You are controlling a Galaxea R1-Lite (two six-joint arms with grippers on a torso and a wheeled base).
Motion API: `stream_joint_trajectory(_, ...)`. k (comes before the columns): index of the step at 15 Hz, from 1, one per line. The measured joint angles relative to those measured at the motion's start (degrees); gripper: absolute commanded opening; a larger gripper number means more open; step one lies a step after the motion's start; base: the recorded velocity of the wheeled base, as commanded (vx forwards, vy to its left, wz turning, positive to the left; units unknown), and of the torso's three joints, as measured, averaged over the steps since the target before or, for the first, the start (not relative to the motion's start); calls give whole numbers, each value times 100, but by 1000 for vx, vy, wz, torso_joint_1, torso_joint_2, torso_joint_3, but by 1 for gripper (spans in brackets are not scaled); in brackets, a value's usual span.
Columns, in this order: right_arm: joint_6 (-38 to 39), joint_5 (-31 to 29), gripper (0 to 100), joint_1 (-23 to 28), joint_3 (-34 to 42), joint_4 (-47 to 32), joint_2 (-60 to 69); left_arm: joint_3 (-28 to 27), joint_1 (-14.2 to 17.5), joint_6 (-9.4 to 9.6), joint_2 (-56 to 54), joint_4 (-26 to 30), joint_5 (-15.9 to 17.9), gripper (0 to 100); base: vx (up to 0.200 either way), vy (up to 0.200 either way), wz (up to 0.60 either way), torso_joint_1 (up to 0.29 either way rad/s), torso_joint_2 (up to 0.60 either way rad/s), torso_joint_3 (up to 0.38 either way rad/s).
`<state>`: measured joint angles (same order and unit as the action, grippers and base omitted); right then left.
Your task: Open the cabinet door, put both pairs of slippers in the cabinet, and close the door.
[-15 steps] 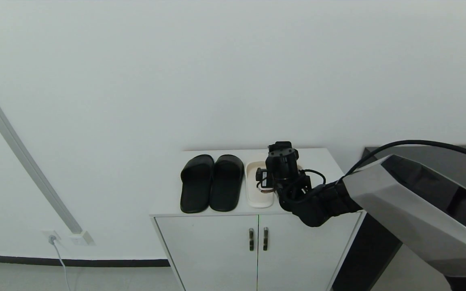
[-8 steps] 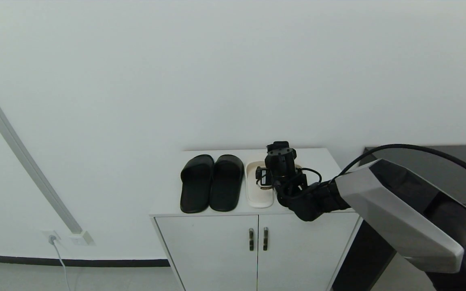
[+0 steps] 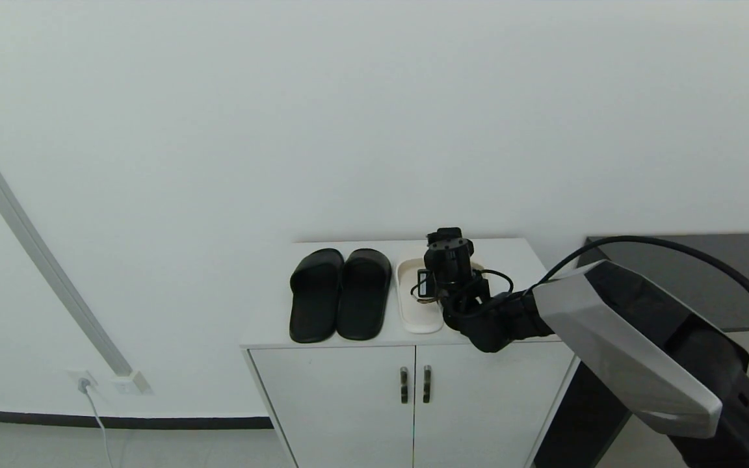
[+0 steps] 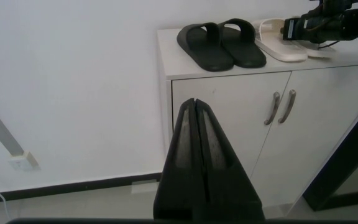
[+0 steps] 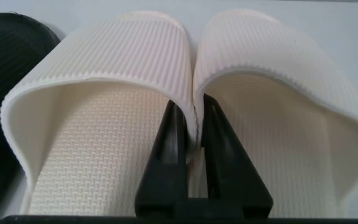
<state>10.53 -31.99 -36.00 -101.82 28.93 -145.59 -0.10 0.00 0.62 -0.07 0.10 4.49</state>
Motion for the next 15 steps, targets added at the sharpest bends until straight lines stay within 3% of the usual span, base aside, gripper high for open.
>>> stream_joint_trajectory(3, 6, -6, 0, 15, 129, 30, 111, 0, 0, -2, 0, 0, 0, 0, 0, 0, 0, 0, 0, 0)
stream_joint_trajectory(6, 6, 87, 0, 9, 728, 106, 592, 0, 0, -7, 0, 0, 0, 0, 0, 0, 0, 0, 0, 0)
stream_joint_trajectory(15, -438, 1886, 0, -230, 4929, 1325, 3699, 0, 0, -9, 0, 0, 0, 0, 0, 0, 0, 0, 0, 0)
